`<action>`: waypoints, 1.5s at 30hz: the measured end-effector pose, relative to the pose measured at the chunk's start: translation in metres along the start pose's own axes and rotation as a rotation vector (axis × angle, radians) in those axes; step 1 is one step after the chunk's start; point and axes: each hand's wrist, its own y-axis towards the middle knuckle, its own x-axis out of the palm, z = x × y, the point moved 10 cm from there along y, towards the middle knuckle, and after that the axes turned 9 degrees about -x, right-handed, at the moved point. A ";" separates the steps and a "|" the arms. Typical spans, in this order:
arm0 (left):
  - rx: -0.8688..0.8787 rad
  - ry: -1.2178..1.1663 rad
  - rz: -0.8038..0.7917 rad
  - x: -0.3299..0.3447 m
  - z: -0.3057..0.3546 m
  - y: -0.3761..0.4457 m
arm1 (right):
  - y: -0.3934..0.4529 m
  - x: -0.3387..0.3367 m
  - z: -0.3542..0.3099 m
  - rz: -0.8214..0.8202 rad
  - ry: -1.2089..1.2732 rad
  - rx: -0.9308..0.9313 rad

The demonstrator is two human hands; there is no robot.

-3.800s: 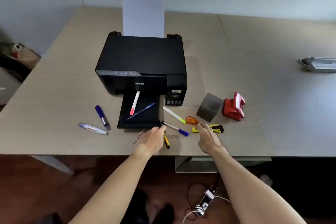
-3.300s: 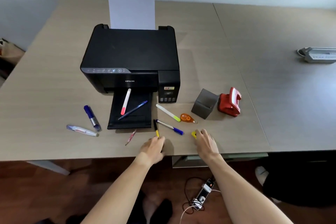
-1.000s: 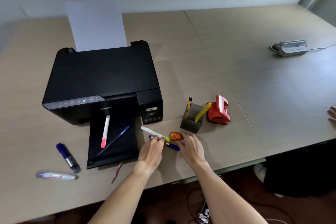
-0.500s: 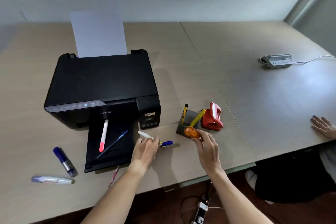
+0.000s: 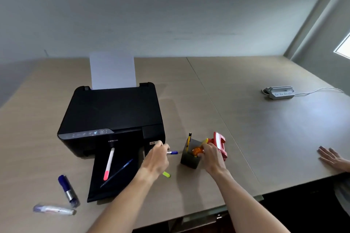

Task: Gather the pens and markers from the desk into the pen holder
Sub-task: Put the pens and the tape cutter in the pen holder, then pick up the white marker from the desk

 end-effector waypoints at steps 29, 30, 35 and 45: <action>0.208 -0.144 0.006 0.028 0.062 0.020 | -0.048 0.043 0.042 -0.094 0.145 0.214; 0.209 -0.149 -0.002 0.027 0.057 0.017 | -0.047 0.051 0.038 -0.129 0.157 0.213; 0.140 -0.181 -0.033 0.022 0.007 0.007 | -0.041 0.095 0.007 -0.303 0.176 0.177; -0.003 0.208 0.098 0.005 -0.115 -0.019 | -0.023 0.156 -0.066 -0.331 -0.029 -0.011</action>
